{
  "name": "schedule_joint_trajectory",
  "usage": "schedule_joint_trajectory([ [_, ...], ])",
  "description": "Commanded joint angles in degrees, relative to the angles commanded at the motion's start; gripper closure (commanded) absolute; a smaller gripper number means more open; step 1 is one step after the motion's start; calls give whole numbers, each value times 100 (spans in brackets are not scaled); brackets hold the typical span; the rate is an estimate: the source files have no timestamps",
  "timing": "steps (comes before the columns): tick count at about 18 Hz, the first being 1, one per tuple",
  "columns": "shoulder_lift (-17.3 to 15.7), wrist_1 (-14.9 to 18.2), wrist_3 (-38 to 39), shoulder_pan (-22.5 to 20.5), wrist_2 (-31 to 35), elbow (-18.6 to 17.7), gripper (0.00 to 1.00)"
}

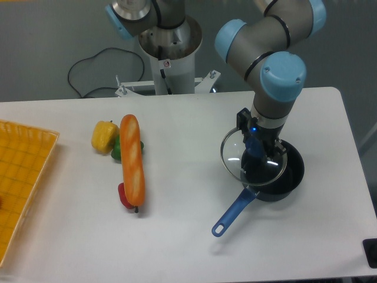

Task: Open the lid
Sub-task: 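Lift the glass lid up off the saucepan by its knob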

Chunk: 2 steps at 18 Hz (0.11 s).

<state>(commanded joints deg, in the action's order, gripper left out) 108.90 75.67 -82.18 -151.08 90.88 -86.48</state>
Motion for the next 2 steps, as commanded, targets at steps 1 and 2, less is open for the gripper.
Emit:
schedule_joint_trajectory([
  [1, 0, 0, 0, 0, 0, 9, 39],
  [2, 0, 0, 0, 0, -17, 0, 39],
])
